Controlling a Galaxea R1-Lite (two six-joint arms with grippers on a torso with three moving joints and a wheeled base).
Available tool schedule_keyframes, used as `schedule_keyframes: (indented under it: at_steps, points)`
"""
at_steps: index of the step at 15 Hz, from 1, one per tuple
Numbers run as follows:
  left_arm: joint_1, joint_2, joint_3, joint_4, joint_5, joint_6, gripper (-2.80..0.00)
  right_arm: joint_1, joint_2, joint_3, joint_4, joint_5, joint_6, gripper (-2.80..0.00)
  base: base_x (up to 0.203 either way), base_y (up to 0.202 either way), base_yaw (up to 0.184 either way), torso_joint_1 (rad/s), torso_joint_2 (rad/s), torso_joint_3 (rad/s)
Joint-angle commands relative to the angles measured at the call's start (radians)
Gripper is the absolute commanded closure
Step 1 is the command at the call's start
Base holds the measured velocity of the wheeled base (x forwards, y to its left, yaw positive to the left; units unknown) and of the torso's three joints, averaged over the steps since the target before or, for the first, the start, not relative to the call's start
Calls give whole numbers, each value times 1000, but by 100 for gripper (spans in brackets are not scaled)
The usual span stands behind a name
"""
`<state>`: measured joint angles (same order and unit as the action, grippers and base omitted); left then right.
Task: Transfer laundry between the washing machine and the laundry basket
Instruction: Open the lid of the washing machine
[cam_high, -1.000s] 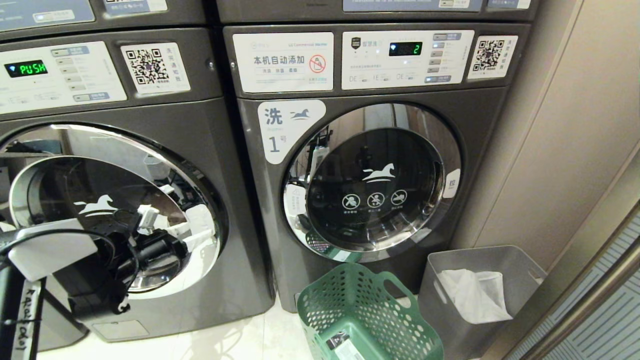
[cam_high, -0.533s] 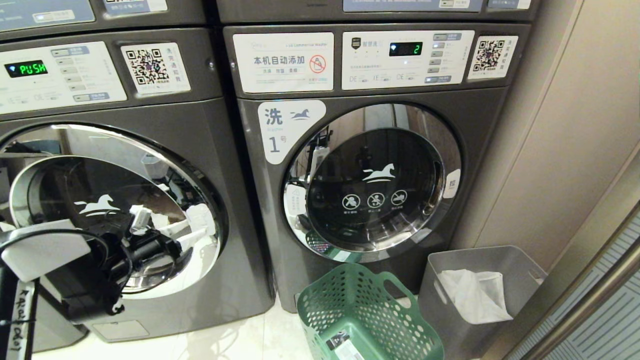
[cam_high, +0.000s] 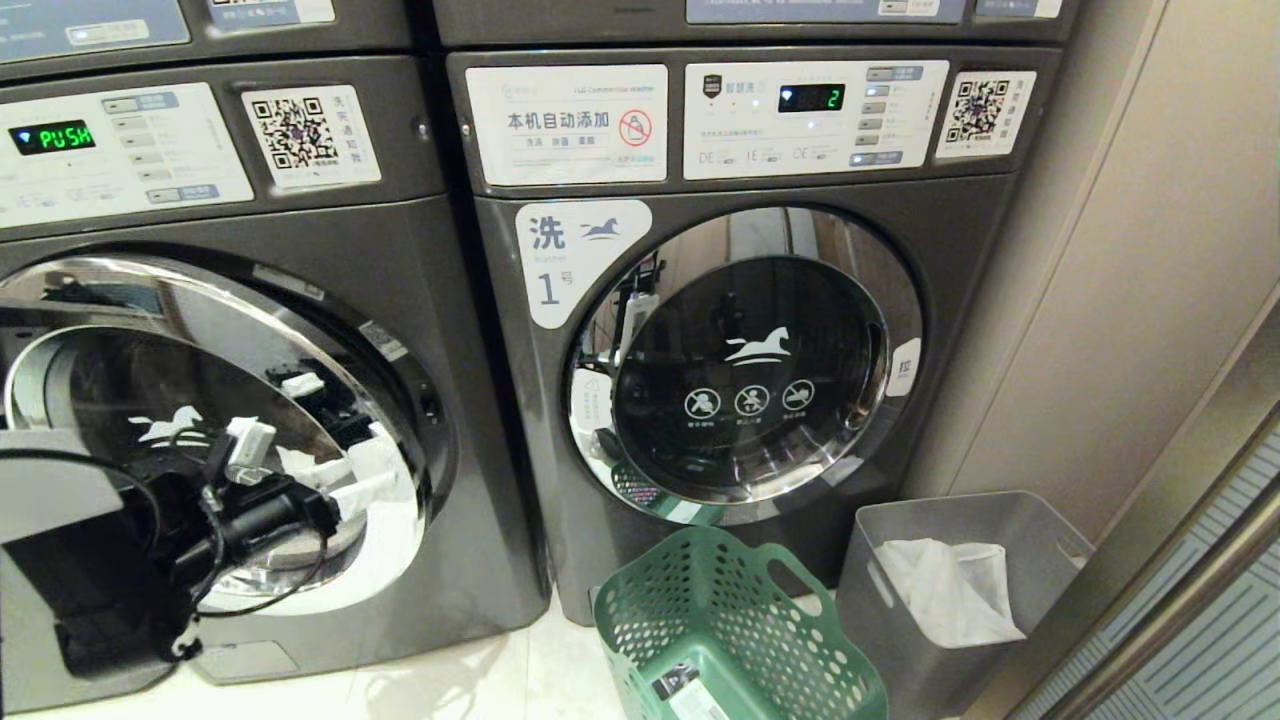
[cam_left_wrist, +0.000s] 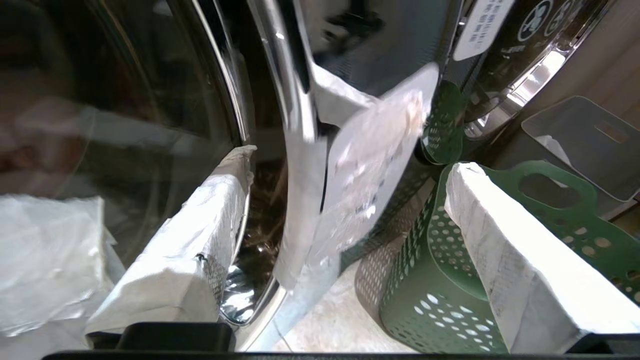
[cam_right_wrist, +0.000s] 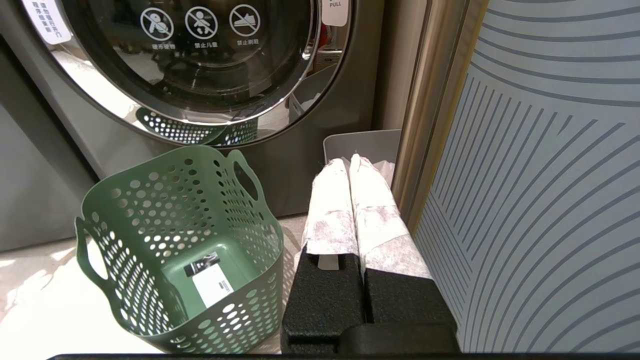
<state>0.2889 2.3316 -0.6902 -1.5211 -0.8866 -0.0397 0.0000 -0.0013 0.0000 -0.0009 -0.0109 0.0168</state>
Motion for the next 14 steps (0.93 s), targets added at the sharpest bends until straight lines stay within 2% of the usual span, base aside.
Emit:
schedule_keyframes:
  at_steps: [1, 4, 6, 9, 12, 14]
  points:
    - [40, -131, 123, -9, 2, 22, -280, 0, 1, 0, -1, 0, 0, 0, 0, 0, 0, 0, 0, 0]
    - [112, -298, 222, -9, 88, 34, -280, 0, 1, 0, -1, 0, 0, 0, 0, 0, 0, 0, 0, 0]
    - [189, -428, 237, 29, 193, 30, -280, 0, 1, 0, -1, 0, 0, 0, 0, 0, 0, 0, 0, 0]
    - [308, -639, 243, 172, 319, 27, -280, 0, 1, 0, -1, 0, 0, 0, 0, 0, 0, 0, 0, 0]
    - [437, -922, 236, 357, 365, 2, -280, 0, 1, 0, 1, 0, 0, 0, 0, 0, 0, 0, 0, 0]
    - [503, -1137, 227, 445, 394, -54, -280, 0, 1, 0, 1, 0, 0, 0, 0, 0, 0, 0, 0, 0]
